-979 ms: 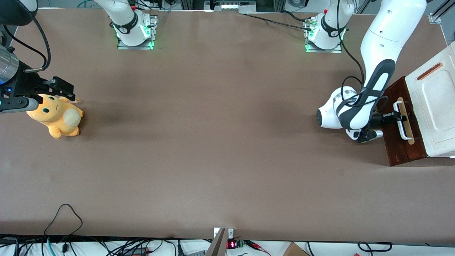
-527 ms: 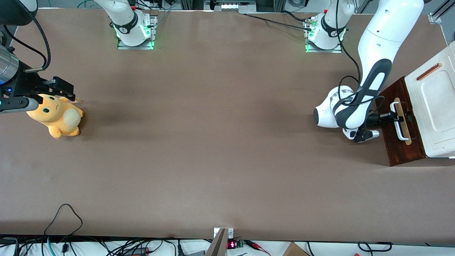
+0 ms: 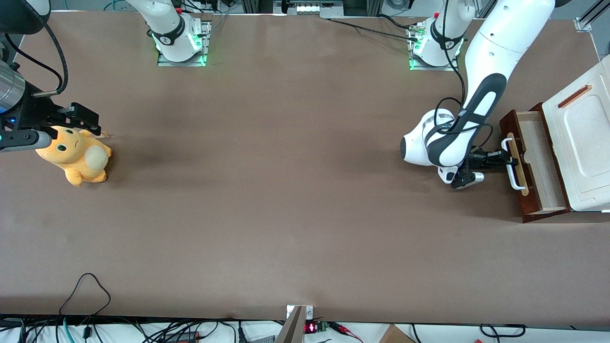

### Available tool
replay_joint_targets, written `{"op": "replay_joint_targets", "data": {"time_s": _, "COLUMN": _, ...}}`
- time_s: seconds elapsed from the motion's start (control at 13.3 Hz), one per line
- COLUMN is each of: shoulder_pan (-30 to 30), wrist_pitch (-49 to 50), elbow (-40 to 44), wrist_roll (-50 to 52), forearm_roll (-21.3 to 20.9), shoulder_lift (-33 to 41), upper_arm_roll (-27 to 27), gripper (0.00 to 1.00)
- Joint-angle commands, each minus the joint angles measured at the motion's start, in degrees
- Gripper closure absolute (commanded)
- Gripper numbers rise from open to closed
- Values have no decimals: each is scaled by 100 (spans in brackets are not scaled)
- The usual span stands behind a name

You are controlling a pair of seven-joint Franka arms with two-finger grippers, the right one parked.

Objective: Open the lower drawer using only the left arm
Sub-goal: 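Pull the handle away from the cabinet to slide the drawer out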

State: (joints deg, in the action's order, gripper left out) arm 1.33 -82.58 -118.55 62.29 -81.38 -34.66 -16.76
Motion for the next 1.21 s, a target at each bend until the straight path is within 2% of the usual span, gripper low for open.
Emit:
{"op": "replay_joint_targets", "data": {"time_s": 0.0, "shoulder_pan": 175, "wrist_pitch": -109, "elbow": -10, "wrist_roll": -209, "forearm_roll": 52, "shoulder_lift": 135, "upper_arm_roll": -134, "gripper": 100}}
{"op": "replay_joint_targets", "data": {"time_s": 0.23, "shoulder_pan": 175, "wrist_pitch": -91, "elbow": -10, "wrist_roll": -209, "forearm_roll": 52, "shoulder_lift": 135, "upper_arm_roll": -231, "gripper": 100}}
{"op": "replay_joint_targets", "data": {"time_s": 0.3, "shoulder_pan": 175, "wrist_pitch": -100, "elbow": -10, "wrist_roll": -218, "forearm_roll": 61, "shoulder_lift": 135, "upper_arm_roll": -231, "gripper": 95}}
{"op": "replay_joint_targets", "data": {"time_s": 0.38, "shoulder_pan": 175, "wrist_pitch": -100, "elbow": -10, "wrist_roll": -235, "forearm_roll": 61, "shoulder_lift": 135, "upper_arm_roll": -231, "gripper": 76}}
{"op": "replay_joint_targets", "data": {"time_s": 0.53, "shoulder_pan": 149, "wrist_pitch": -126, "elbow": -1, "wrist_roll": -340, "forearm_roll": 69, "shoulder_lift": 126, "upper_arm_roll": -223, "gripper": 5}}
{"op": "replay_joint_targets", "data": {"time_s": 0.68, "shoulder_pan": 140, "wrist_pitch": -152, "elbow": 16, "wrist_roll": -507, "forearm_roll": 200, "shoulder_lift": 222, "upper_arm_roll": -231, "gripper": 1}}
{"op": "replay_joint_targets", "data": {"time_s": 0.75, "shoulder_pan": 140, "wrist_pitch": -170, "elbow": 95, "wrist_roll": -508, "forearm_roll": 445, "shoulder_lift": 258, "upper_arm_roll": -231, "gripper": 0}}
{"op": "replay_joint_targets", "data": {"time_s": 0.9, "shoulder_pan": 122, "wrist_pitch": -598, "elbow": 489, "wrist_roll": -647, "forearm_roll": 1418, "shoulder_lift": 546, "upper_arm_roll": -258, "gripper": 0}}
{"op": "replay_joint_targets", "data": {"time_s": 1.13, "shoulder_pan": 114, "wrist_pitch": -1092, "elbow": 877, "wrist_roll": -1429, "forearm_roll": 2361, "shoulder_lift": 995, "upper_arm_roll": -249, "gripper": 0}}
